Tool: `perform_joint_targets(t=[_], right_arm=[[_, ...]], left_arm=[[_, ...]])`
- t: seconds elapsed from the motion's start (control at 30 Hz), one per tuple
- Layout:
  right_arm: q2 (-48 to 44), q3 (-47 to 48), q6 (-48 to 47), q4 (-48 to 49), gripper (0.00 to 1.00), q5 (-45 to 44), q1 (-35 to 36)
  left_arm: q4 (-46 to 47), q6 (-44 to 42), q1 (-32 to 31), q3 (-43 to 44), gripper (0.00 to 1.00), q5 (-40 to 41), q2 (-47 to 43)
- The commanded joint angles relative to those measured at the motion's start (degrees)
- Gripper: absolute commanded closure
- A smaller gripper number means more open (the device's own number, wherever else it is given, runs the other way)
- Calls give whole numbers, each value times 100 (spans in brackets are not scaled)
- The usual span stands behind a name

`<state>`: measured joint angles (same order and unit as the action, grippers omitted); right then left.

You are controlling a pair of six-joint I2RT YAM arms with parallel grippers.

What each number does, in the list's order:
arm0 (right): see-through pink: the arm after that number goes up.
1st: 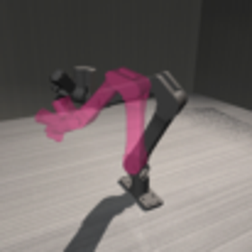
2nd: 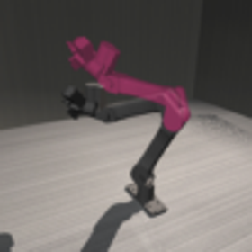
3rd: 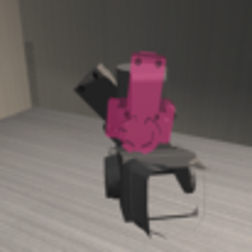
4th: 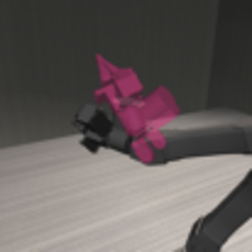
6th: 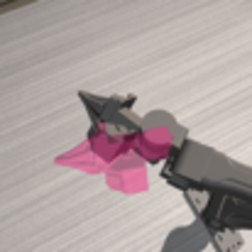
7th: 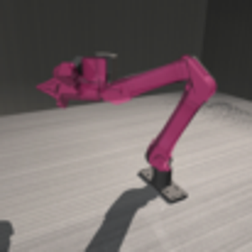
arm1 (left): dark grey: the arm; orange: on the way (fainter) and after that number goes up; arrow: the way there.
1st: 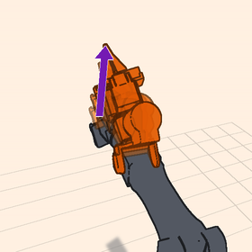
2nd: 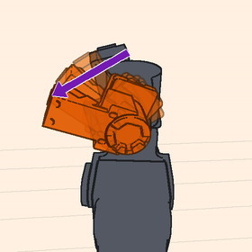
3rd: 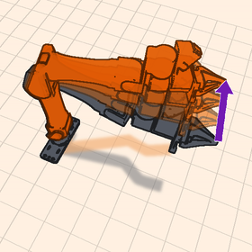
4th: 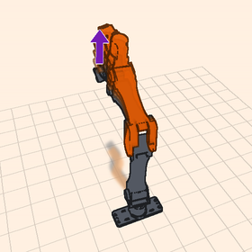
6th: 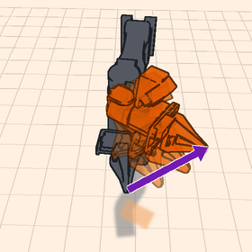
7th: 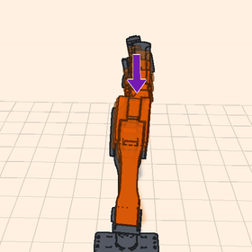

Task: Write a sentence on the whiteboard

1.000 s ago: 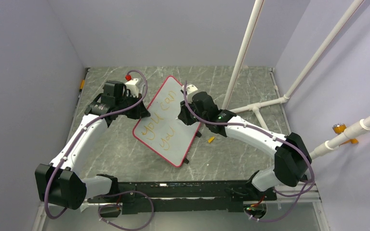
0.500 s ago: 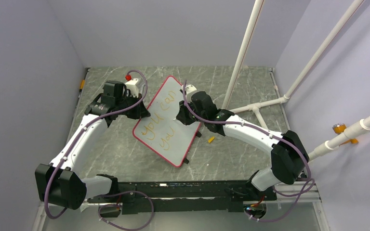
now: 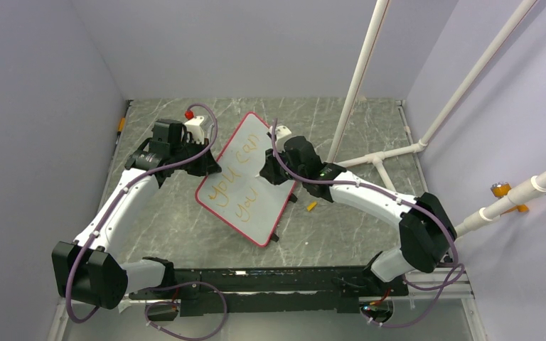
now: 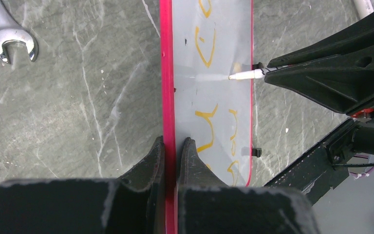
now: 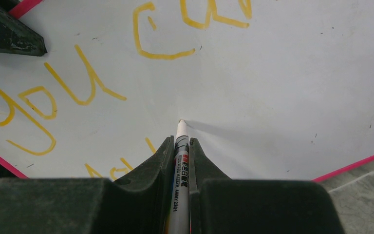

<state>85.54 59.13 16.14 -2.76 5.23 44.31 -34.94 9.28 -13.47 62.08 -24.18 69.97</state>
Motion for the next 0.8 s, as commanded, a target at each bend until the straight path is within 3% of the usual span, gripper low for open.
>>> perform_joint_targets(t=[0.0,0.47,0.77], right_arm=[[20,-235,14,197,100,-39,-12],[-271,-683,3,158,100,-286,-19],[-167,-360,-27,55,100,-330,-19]], left_arm=[[162,-602,29,4,100,842,-27],[160,-594,29,2,100,836,-35],[157,-594,29,1,100,827,-43]])
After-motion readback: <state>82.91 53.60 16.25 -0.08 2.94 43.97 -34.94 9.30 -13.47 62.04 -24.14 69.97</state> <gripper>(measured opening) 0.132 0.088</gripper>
